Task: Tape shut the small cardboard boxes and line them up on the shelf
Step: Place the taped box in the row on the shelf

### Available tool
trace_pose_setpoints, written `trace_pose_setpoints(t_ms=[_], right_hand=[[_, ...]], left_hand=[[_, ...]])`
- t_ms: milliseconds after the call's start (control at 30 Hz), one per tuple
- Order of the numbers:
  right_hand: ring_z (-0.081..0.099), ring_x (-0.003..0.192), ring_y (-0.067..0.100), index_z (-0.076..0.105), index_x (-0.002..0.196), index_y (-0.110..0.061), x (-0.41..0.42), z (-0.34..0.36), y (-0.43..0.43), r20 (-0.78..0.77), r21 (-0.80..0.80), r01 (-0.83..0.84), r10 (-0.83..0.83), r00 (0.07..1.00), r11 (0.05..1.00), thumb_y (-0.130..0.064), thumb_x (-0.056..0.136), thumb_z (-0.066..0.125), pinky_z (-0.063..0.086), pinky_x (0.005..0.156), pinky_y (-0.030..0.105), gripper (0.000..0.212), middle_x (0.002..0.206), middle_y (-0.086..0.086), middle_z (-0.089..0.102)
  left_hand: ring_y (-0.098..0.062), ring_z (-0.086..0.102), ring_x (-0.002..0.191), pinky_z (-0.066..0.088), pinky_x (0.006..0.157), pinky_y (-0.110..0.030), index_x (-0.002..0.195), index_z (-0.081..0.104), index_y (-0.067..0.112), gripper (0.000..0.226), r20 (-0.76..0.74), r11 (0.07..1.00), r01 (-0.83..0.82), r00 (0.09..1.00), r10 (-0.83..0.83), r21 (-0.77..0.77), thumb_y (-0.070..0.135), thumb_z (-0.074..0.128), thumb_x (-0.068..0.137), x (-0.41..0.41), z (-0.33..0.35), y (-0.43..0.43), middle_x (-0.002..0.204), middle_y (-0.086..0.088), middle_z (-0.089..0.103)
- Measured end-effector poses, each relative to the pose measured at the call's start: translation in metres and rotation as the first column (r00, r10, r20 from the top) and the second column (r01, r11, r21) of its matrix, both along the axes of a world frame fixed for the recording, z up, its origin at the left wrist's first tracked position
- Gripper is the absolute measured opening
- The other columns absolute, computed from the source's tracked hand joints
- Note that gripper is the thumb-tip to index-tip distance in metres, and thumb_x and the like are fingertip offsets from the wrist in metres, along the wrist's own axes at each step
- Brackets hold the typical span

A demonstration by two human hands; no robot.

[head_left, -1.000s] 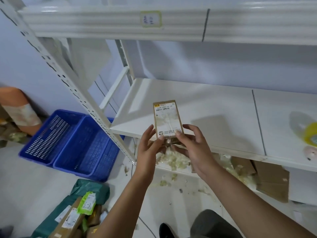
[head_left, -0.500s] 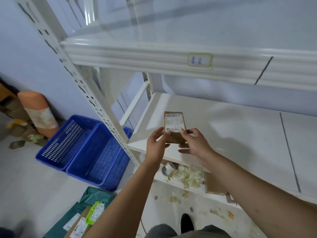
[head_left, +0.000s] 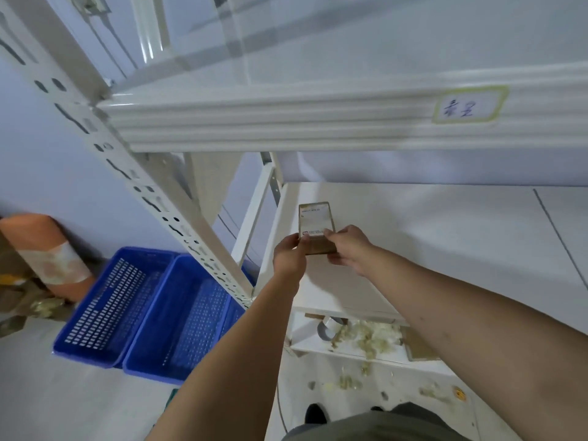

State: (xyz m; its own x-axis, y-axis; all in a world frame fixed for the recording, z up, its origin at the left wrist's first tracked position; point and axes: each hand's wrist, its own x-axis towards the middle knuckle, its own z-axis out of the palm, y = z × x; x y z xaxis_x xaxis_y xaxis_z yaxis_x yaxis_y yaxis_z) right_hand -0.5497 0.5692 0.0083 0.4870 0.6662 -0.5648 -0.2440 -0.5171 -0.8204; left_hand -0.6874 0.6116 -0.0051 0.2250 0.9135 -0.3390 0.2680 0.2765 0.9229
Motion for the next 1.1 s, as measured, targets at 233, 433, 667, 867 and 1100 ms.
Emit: trace_pose_setpoints(t_ms=[233, 433, 667, 867, 1100], right_hand=[[0.067, 0.106, 0.028, 0.062, 0.128, -0.012, -0.009, -0.018, 0.024, -0.192, 0.041, 0.107, -0.097, 0.977, 0.993, -0.035, 0.102, 0.069, 0.063, 0.092, 0.046, 0.035, 0.118, 0.005, 0.066], [0.062, 0.118, 0.03, 0.062, 0.125, -0.024, -0.016, -0.026, 0.025, -0.28, 0.093, 0.054, -0.025, 0.96, 0.994, -0.043, 0.101, 0.068, 0.062, 0.092, 0.045, 0.03, 0.121, -0.001, 0.064], [0.06, 0.122, 0.03, 0.058, 0.145, -0.024, -0.023, -0.028, 0.031, -0.228, 0.118, 0.019, 0.009, 0.974, 0.993, -0.039, 0.105, 0.062, 0.061, 0.09, 0.043, 0.043, 0.139, 0.003, 0.062], [0.061, 0.125, 0.032, 0.05, 0.153, -0.022, -0.027, -0.03, 0.027, -0.17, 0.117, 0.053, -0.033, 0.985, 0.992, -0.035, 0.104, 0.066, 0.061, 0.096, 0.045, 0.053, 0.143, 0.004, 0.06], [0.076, 0.098, 0.026, 0.067, 0.132, -0.017, -0.021, -0.017, -0.047, -0.079, 0.254, 0.276, -0.264, 0.961, 0.927, -0.02, 0.103, 0.066, 0.062, 0.087, 0.04, 0.029, 0.128, 0.008, 0.07]], left_hand=[[-0.027, 0.062, 0.122, 0.046, 0.096, -0.033, 0.142, 0.067, 0.03, 0.036, -0.113, 1.0, -0.001, 0.994, -0.001, -0.013, 0.036, 0.06, 0.108, 0.004, -0.021, 0.047, 0.135, 0.001, 0.071], [-0.027, 0.063, 0.122, 0.049, 0.103, -0.038, 0.138, 0.071, 0.023, 0.032, -0.015, 1.0, 0.014, 1.0, -0.014, -0.016, 0.023, 0.06, 0.108, 0.004, -0.038, 0.069, 0.125, 0.001, 0.073], [-0.028, 0.064, 0.123, 0.052, 0.111, -0.047, 0.137, 0.071, 0.025, 0.03, 0.019, 0.999, -0.019, 1.0, 0.019, -0.043, 0.025, 0.059, 0.109, 0.008, -0.041, 0.081, 0.126, 0.0, 0.073], [-0.029, 0.062, 0.128, 0.05, 0.114, -0.05, 0.151, 0.054, 0.023, 0.047, 0.111, 0.978, -0.131, 0.982, 0.15, -0.16, 0.03, 0.066, 0.106, 0.003, -0.036, 0.068, 0.141, -0.004, 0.063], [-0.016, 0.067, 0.087, 0.057, 0.082, -0.032, 0.117, 0.067, 0.026, 0.019, 0.215, 0.997, 0.07, 0.975, -0.062, -0.03, 0.02, 0.073, 0.1, 0.021, -0.01, -0.026, 0.107, -0.008, 0.071]])
